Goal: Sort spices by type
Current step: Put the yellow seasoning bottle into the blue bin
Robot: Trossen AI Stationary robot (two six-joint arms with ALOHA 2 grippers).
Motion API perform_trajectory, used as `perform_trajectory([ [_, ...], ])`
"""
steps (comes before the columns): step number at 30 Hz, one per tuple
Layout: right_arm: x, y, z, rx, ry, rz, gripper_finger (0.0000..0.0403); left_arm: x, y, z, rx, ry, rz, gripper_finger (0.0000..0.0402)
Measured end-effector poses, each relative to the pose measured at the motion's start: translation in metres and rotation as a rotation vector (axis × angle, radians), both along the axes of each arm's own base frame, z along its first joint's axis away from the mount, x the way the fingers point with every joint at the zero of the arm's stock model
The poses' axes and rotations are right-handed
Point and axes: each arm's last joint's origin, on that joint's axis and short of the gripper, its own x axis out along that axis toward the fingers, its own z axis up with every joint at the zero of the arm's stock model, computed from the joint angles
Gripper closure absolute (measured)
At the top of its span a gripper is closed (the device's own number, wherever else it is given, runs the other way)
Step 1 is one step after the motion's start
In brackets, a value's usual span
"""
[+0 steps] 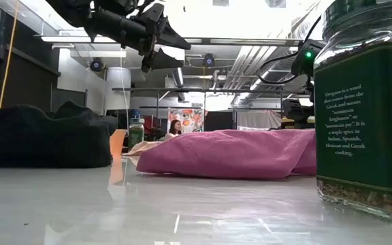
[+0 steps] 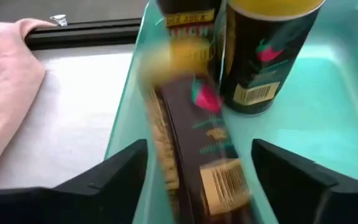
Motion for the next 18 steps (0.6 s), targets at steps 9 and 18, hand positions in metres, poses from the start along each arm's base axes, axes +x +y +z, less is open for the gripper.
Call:
perform_trajectory([
  [9,0.002,0.003,0.002,0.11,-0.06,0.086,0.0094,0.0,-0.001,0.0,0.0,0.002,-0.003,0.0081],
  [18,-0.022,0.002,0.029,0.215,-0.291,-0.007,0.0099,0.0,-0.001,-0.001,-0.002,0.006,-0.003,0.0081],
])
